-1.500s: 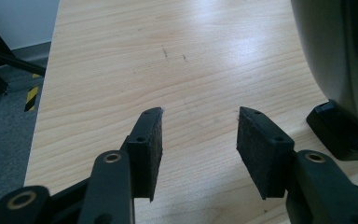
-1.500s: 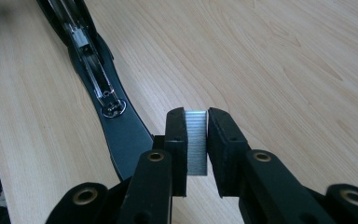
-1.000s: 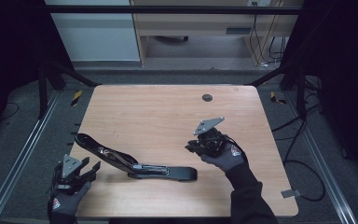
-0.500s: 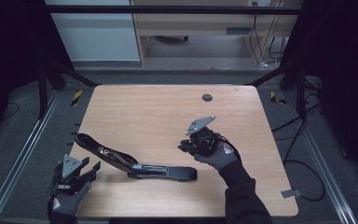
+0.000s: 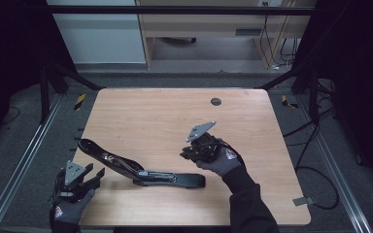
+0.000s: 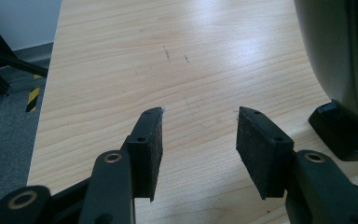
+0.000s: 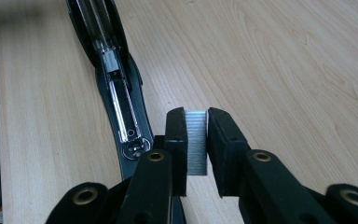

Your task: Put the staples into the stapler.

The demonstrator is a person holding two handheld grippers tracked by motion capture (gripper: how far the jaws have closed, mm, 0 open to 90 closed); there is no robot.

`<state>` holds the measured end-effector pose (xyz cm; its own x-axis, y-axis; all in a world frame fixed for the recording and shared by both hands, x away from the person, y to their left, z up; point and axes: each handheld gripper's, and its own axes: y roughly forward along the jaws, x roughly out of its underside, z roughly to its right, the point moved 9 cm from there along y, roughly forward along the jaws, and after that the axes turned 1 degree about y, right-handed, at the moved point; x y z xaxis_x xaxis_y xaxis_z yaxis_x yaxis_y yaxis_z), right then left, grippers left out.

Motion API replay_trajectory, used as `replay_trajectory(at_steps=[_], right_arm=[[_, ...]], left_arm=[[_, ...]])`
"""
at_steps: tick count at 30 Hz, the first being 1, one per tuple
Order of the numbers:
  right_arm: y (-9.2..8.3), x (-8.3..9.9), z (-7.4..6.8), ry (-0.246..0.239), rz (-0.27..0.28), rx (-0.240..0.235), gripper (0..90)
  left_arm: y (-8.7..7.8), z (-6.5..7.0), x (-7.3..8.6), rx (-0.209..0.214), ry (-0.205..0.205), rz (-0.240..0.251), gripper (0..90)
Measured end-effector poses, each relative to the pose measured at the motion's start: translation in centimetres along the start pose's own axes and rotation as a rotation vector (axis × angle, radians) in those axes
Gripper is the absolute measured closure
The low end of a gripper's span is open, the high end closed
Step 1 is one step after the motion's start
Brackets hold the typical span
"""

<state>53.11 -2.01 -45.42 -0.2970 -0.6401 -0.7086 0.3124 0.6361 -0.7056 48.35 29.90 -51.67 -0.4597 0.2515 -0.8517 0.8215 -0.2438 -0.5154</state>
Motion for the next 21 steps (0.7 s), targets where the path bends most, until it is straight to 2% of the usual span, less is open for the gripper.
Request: replay_trajectory(at_steps=[4,12,21], right_arm=[[0.2,0.0,-0.1,0.003,0.000,-0.010,78.5],[0.6,0.1,-0.6,-0.038,-0.024,-0.033,78.6],[1.5,0.1,-1.1,-0.055,-0.050,-0.058,78.5]], left_arm=[[0.0,0.0,0.0,0.001,0.000,0.001,50.6],[0.1,0.0,0.1,-0.002,0.002,-0.001,50.4],[0.0,0.0,0.0,-0.001,0.002,0.003,50.2]])
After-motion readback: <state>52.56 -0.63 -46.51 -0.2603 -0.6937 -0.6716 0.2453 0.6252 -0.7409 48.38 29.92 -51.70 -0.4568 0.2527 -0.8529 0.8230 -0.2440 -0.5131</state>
